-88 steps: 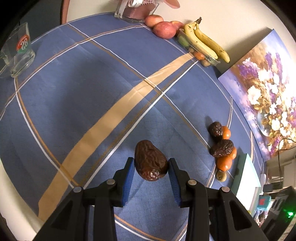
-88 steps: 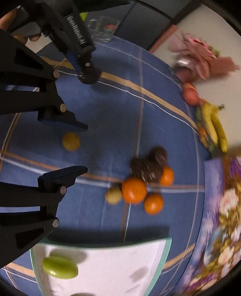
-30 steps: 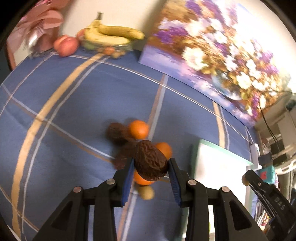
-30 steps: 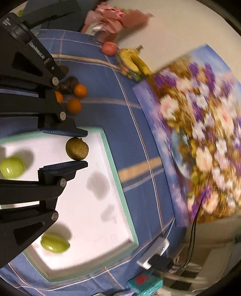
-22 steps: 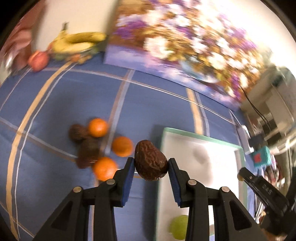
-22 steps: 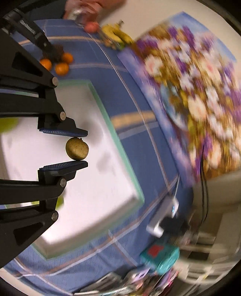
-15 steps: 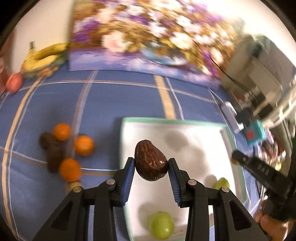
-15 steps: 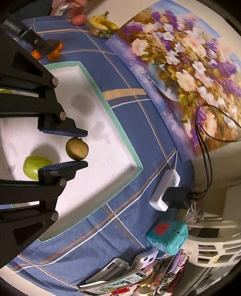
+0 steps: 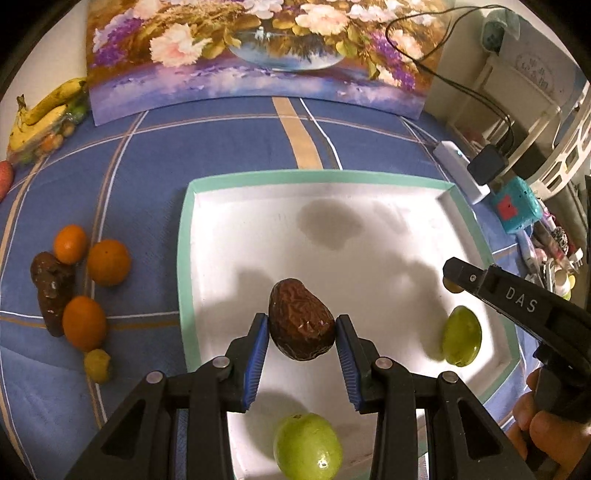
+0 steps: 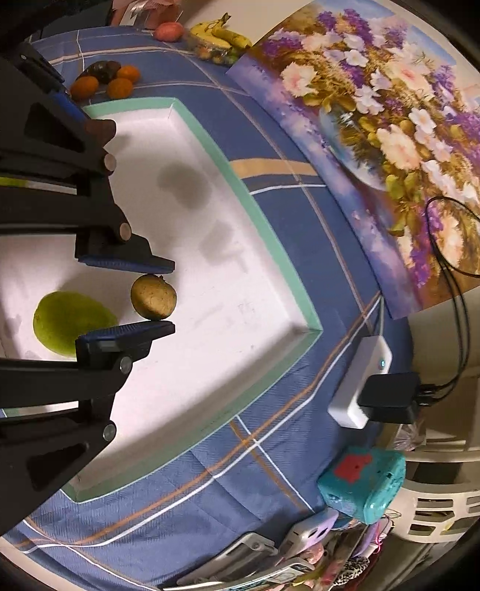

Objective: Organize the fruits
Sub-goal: 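Carry the date in left tool while right tool carries small brown fruit over tray, then drop the date from left tool while right tool releases small brown fruit into tray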

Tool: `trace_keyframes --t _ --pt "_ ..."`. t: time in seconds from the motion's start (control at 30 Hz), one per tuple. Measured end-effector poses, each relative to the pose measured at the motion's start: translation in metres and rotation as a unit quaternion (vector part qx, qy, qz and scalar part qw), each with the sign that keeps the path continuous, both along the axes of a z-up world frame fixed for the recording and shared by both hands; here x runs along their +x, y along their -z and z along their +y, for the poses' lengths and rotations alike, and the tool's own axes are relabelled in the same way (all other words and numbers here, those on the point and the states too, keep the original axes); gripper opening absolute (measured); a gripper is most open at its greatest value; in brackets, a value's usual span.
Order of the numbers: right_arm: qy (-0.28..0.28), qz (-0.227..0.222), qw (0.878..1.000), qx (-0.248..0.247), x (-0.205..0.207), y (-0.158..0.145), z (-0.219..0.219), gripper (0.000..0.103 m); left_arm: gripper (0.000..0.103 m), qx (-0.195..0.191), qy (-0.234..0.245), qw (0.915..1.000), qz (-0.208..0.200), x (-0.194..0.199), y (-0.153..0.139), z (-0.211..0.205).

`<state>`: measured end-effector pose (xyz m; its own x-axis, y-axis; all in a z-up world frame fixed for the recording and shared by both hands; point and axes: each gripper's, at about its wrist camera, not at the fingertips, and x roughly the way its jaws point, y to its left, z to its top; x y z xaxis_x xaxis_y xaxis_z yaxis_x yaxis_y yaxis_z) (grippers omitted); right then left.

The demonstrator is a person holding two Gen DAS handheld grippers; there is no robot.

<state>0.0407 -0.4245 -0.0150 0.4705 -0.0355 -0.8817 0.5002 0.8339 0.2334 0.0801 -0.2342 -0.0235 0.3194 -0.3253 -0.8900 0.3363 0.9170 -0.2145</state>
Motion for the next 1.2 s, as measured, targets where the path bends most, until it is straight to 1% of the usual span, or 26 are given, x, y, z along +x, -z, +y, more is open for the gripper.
trace_keyframes --t 0.33,0.97,1.07,1.2 --pt "-0.003 0.016 1.0 -0.005 0.001 0.009 0.003 0.027 0.039 0.011 0.008 0.9999 0.01 -0.001 0.01 -0.005" --pt "-0.008 0.028 0.999 -0.013 0.005 0.013 0.006 0.027 0.041 0.019 0.017 0.9995 0.016 0.002 0.01 -0.011" --pt "-0.009 0.027 0.999 -0.019 0.004 0.009 0.006 0.031 0.041 0.018 0.019 0.9996 0.012 0.001 0.006 -0.011" --pt "-0.012 0.024 0.999 -0.028 0.002 -0.001 0.006 0.032 0.041 0.009 0.023 0.9996 0.013 0.0 -0.002 -0.01"
